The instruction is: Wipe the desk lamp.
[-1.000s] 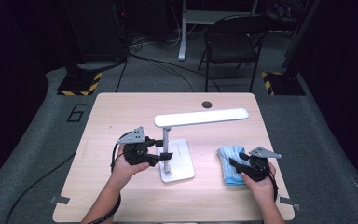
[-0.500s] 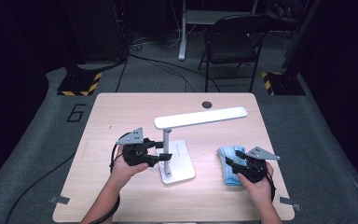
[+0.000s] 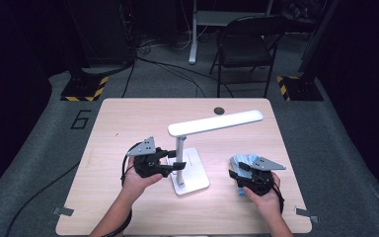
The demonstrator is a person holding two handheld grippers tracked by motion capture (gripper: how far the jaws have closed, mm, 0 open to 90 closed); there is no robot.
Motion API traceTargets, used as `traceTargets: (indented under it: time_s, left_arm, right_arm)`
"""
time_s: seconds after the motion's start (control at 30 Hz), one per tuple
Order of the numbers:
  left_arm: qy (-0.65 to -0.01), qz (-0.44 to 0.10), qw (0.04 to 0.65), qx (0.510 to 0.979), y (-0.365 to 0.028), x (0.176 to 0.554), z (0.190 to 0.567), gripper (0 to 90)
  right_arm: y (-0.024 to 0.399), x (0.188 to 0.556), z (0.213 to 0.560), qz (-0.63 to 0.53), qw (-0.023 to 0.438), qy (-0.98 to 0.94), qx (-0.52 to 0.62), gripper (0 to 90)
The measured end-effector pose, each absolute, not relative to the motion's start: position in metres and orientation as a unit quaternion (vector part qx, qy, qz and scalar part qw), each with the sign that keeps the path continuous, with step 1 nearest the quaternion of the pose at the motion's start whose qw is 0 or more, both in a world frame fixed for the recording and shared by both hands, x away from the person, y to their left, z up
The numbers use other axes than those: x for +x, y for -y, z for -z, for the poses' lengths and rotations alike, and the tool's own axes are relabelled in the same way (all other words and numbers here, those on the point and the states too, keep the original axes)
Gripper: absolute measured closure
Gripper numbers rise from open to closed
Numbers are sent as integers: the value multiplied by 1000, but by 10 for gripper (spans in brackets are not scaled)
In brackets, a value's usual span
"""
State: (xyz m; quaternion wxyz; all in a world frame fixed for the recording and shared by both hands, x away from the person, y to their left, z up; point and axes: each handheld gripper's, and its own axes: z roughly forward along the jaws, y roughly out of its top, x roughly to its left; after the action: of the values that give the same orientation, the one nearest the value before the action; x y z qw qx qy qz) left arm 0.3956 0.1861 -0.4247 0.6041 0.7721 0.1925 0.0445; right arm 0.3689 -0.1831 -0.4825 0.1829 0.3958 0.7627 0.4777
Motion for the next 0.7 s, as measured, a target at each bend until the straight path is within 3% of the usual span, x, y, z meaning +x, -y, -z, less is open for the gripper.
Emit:
traceTargets:
  time_s: [0.37, 0.7]
  left_arm:
    - [-203, -48, 607, 767, -167, 390, 426, 481]
    - [-157, -21, 593, 789, -172, 391, 421, 452]
  right_arm:
    - [156, 365, 487, -478, 157, -780, 373, 458]
    - [129, 359, 494, -467, 127, -803, 348, 461]
